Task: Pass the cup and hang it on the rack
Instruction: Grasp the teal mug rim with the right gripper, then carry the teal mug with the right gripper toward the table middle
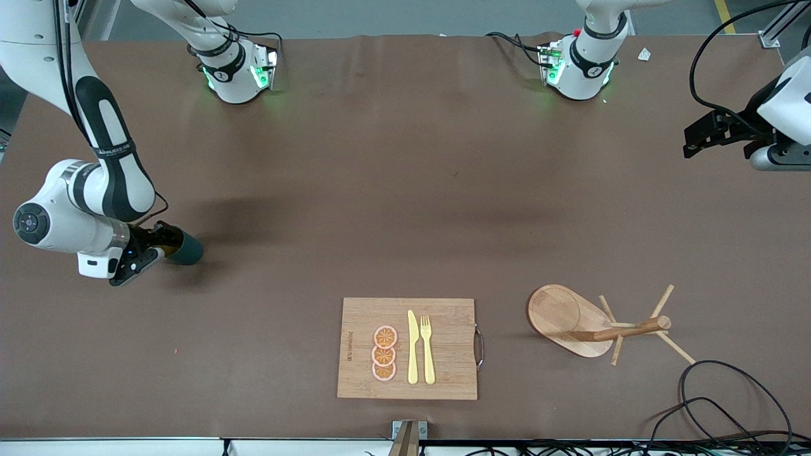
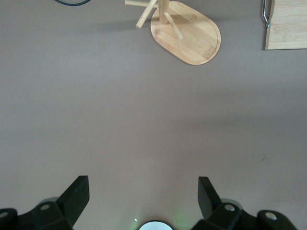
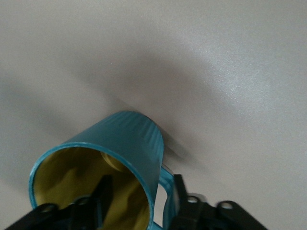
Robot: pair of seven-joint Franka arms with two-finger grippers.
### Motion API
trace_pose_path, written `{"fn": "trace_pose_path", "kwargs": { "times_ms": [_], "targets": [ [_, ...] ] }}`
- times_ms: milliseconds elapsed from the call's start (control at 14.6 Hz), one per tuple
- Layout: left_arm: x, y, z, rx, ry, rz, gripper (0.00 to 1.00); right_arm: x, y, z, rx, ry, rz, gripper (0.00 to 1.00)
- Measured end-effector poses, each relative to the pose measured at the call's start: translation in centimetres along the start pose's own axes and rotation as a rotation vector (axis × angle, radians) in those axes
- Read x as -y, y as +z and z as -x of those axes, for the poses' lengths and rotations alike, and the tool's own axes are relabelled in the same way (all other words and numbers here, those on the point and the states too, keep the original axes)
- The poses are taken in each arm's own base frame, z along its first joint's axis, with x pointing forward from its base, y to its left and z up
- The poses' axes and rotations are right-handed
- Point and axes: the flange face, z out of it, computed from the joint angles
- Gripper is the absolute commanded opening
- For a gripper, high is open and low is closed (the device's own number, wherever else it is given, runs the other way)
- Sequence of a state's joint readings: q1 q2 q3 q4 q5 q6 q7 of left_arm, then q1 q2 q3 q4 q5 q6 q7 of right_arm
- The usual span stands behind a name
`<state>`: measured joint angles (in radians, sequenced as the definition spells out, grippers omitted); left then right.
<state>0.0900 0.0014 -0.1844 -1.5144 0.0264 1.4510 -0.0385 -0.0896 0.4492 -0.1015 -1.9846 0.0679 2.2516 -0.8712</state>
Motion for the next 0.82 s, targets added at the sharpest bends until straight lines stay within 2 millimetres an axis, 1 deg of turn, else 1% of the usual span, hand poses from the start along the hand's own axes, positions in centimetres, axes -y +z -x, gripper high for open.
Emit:
{"fn": "trace_pose_path", "kwargs": {
  "times_ms": [137,274,411,479,548,685,822],
  "targets": [
    [0.3,-0.1,0.0,-0.001,-0.005,0.0,1.0,0.0,-0.1,-0.1,-0.002,-0.002,0.0,0.0],
    [1.0,-0.2,0.0,-0.003,-0.018,0.001,1.0,0.0,-0.8,-0.3,0.003,0.0,-0.013,0.0],
    [1.3,-0.2,0.0,-0.005,-0.024,0.002,1.0,0.3,-2.3,-0.8,0.017,0.038,-0.038,0.0],
    [1.3,-0.3,0.0,-0.005,-0.024,0.002,1.0,0.9,-3.4,-1.2,0.023,0.071,-0.048,0.0],
    [1.3,-0.3,0.0,-0.005,-0.024,0.002,1.0,1.9,-4.5,-1.7,0.03,0.108,-0.055,0.0],
    [1.3,-0.3,0.0,-0.004,-0.024,0.002,1.0,4.6,-6.3,-3.2,0.039,0.19,-0.074,0.0],
    [1.3,-0.2,0.0,-0.003,-0.024,0.002,1.0,7.6,-7.3,-4.9,0.042,0.268,-0.097,0.0]
  ]
}}
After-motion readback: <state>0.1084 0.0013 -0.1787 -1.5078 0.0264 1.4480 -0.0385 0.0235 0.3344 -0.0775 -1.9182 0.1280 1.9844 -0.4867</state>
